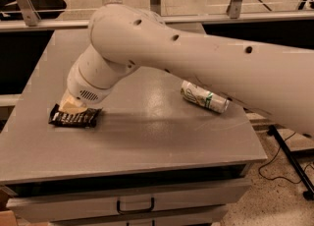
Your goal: Pick rxbar chocolate
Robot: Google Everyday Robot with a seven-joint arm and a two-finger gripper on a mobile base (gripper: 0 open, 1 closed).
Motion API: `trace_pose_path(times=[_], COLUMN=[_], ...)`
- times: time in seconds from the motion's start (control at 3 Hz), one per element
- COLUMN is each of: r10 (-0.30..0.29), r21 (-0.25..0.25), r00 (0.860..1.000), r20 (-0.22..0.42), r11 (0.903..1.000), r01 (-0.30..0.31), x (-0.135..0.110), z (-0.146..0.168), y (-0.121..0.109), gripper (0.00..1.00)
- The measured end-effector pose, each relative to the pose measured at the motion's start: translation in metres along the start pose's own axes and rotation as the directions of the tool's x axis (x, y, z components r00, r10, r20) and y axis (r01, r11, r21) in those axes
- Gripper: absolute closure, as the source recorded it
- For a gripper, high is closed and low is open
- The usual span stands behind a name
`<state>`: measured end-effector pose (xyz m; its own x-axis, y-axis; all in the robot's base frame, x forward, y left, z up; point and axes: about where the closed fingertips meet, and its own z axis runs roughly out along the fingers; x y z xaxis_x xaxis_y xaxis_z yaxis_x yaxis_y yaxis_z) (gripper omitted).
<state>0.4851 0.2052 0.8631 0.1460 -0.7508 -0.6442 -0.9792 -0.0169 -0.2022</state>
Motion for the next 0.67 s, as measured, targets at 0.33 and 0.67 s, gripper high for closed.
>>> trace_pose_path(times=[0.33,0.67], r10=[-0.007,-0.015], r21=[-0.001,0.010], r00=[1.000,0.999], r20=[0.018,0.031], r11=[1.0000,0.9999], r01=[0.007,0.014], x=[-0.0030,-0.0072], z=[-0.0026,-0.0080], y=[0.0034,0.0043], gripper=[0.68,0.46])
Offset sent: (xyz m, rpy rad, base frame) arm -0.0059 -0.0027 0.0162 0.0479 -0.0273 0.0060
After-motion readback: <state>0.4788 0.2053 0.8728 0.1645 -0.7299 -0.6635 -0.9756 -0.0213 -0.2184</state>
